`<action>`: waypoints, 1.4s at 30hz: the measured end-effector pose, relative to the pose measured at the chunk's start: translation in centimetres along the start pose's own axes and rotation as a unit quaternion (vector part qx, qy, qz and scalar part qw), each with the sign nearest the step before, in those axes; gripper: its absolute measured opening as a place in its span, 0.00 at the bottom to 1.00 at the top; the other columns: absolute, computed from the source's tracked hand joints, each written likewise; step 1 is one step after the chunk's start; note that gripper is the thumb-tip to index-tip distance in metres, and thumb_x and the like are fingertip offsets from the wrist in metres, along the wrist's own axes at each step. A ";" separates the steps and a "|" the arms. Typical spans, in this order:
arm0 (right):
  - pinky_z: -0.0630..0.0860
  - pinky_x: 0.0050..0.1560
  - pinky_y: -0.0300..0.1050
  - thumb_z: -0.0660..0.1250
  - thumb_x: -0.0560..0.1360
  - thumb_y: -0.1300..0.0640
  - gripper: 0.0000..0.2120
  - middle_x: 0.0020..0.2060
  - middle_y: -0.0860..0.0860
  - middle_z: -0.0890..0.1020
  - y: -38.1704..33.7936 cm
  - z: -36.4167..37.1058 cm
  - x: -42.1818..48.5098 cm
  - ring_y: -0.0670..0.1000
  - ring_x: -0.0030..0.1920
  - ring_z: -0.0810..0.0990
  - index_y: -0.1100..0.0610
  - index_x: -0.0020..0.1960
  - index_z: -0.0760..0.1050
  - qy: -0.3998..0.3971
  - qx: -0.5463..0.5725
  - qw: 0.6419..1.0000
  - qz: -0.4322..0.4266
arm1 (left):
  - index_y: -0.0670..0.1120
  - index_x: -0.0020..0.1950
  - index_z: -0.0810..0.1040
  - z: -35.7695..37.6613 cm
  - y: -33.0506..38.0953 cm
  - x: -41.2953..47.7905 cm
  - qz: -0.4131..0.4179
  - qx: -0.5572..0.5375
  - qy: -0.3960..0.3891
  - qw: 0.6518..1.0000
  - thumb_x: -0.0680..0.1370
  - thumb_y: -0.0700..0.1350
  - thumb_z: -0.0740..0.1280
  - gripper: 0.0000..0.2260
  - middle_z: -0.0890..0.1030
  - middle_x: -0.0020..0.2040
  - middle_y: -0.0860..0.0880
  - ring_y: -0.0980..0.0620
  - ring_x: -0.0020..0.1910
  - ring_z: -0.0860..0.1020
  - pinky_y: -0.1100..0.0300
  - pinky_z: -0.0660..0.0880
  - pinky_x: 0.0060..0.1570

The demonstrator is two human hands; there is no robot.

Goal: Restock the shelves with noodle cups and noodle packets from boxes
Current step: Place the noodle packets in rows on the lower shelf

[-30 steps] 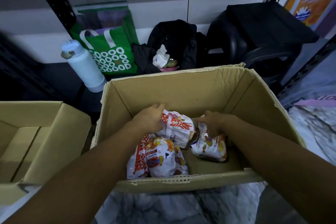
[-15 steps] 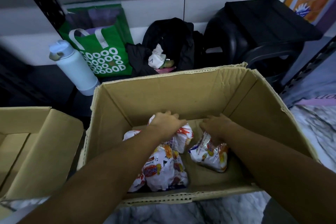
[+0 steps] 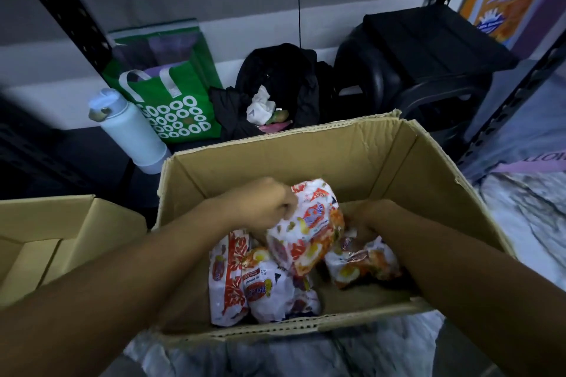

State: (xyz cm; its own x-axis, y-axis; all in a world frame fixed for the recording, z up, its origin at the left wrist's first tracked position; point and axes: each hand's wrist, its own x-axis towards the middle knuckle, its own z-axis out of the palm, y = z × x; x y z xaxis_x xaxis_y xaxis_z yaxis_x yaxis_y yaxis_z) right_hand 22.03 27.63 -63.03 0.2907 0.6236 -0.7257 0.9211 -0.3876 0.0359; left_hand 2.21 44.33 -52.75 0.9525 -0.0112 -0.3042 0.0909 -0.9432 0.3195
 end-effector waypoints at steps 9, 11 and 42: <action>0.72 0.68 0.56 0.52 0.74 0.21 0.45 0.64 0.58 0.78 -0.4 0.8 -0.7 0.58 0.55 0.76 0.59 0.65 0.78 -0.125 0.061 0.988 0.068 | 0.53 0.81 0.55 6.9 2.4 6.3 -0.330 -0.021 -0.130 0.935 0.69 0.74 0.70 0.49 0.53 0.81 0.39 0.33 0.77 0.59 0.38 0.69 0.70; 0.71 0.65 0.55 0.55 0.76 0.24 0.38 0.56 0.58 0.78 -0.1 0.9 -0.9 0.56 0.51 0.76 0.58 0.58 0.78 -0.140 0.100 0.983 0.065 | 0.53 0.84 0.48 7.3 1.8 6.3 -0.362 -0.113 -0.134 0.916 0.70 0.72 0.71 0.53 0.50 0.82 0.37 0.34 0.78 0.60 0.44 0.68 0.72; 0.69 0.70 0.56 0.66 0.75 0.32 0.53 0.82 0.61 0.40 -2.5 3.0 -2.5 0.69 0.75 0.63 0.39 0.78 0.26 0.041 -0.027 0.993 -0.111 | 0.73 0.78 0.36 8.9 -2.5 3.8 -0.124 0.100 -0.126 0.979 0.77 0.73 0.61 0.40 0.45 0.85 0.49 0.33 0.79 0.57 0.19 0.51 0.68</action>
State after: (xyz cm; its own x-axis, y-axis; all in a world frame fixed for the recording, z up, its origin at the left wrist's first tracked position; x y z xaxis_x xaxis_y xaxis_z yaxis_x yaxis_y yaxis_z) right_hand 18.21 25.02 -63.34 0.0979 0.7431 -0.6619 0.9766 -0.1997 -0.0798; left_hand 2.98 43.73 -62.70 0.8042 0.1677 -0.5702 0.2272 -0.9733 0.0342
